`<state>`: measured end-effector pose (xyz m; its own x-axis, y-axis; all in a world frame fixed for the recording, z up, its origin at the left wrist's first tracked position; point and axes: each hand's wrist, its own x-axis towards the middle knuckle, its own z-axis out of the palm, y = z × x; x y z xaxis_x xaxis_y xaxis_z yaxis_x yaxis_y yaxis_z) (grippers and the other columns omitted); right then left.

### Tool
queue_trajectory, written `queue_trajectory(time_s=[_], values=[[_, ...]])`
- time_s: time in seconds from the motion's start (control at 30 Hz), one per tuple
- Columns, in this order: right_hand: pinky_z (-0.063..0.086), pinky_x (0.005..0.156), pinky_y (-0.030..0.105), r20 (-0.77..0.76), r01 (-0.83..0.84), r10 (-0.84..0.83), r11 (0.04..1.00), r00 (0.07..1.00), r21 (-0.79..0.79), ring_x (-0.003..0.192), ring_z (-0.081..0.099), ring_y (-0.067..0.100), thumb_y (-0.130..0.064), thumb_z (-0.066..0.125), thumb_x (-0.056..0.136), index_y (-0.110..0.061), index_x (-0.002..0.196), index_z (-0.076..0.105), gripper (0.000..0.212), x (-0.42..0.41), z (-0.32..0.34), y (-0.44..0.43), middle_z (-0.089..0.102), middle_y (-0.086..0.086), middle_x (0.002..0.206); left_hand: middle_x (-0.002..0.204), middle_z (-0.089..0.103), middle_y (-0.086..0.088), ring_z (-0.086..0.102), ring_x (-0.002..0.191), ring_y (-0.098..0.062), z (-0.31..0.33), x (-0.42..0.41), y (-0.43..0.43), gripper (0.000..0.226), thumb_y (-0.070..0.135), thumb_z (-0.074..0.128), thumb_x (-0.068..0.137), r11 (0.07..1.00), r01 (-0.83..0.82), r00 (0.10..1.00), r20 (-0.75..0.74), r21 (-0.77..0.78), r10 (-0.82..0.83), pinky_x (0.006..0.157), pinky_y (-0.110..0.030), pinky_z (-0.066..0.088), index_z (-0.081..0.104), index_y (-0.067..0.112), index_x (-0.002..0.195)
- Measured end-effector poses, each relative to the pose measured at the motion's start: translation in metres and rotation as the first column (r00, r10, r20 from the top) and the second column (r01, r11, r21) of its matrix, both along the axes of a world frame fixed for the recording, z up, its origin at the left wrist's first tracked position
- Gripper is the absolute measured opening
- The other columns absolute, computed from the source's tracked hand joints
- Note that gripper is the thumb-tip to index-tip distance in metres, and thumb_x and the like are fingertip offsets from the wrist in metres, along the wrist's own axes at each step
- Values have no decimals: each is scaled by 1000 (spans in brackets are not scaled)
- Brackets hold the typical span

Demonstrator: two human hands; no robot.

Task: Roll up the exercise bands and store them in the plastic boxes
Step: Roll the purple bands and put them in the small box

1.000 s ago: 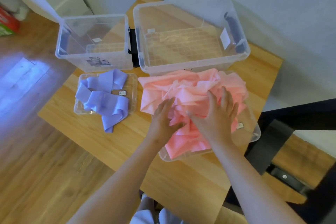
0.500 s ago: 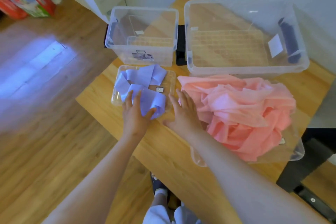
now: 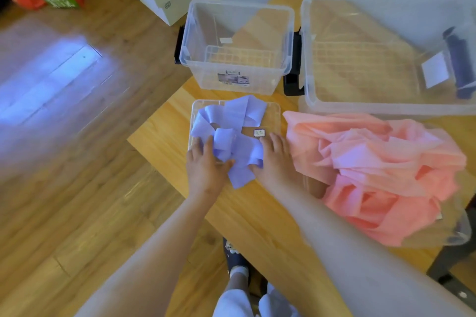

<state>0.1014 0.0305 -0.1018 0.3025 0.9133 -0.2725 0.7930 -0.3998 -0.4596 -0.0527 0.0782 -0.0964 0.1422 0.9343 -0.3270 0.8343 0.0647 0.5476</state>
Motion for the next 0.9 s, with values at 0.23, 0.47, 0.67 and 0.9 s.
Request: queue_trajectory(time_s=[0.23, 0.47, 0.67, 0.9], values=[[39, 92, 33, -162, 87, -74, 993, 984, 73, 115, 49, 29, -6, 66, 74, -10, 122, 56, 49, 5, 18, -7, 58, 10, 116, 112, 59, -4, 47, 104, -24, 25, 3, 7, 10, 4, 63, 85, 988, -153, 963, 223, 5, 148, 83, -28, 35, 64, 12, 90], [42, 93, 25, -562, 209, -184, 978, 806, -21, 115, 48, 10, -13, 78, 70, -25, 130, 46, 69, 9, 63, -24, 51, -7, 127, 81, 64, -18, 60, 79, -25, 74, 1, 2, 16, -6, 51, 91, 924, -169, 784, 521, -344, 338, 77, -45, 54, 62, 7, 89], [44, 87, 19, -598, 314, -233, 949, 767, 33, 103, 51, 3, -9, 81, 68, -32, 124, 47, 70, 29, 97, -52, 46, -12, 113, 97, 72, -15, 70, 89, -22, 104, 0, -10, 19, 1, 54, 96, 854, -153, 621, 624, -497, 474, 79, -31, 58, 60, 2, 114], [49, 87, 25, -650, 427, -273, 900, 709, 87, 105, 55, 6, -5, 78, 69, -31, 113, 50, 58, 52, 150, -85, 48, -8, 115, 101, 68, -11, 69, 85, -15, 150, 17, -26, 36, -15, 52, 89, 851, -58, 524, 709, -523, 472, 73, -23, 56, 60, 13, 110]])
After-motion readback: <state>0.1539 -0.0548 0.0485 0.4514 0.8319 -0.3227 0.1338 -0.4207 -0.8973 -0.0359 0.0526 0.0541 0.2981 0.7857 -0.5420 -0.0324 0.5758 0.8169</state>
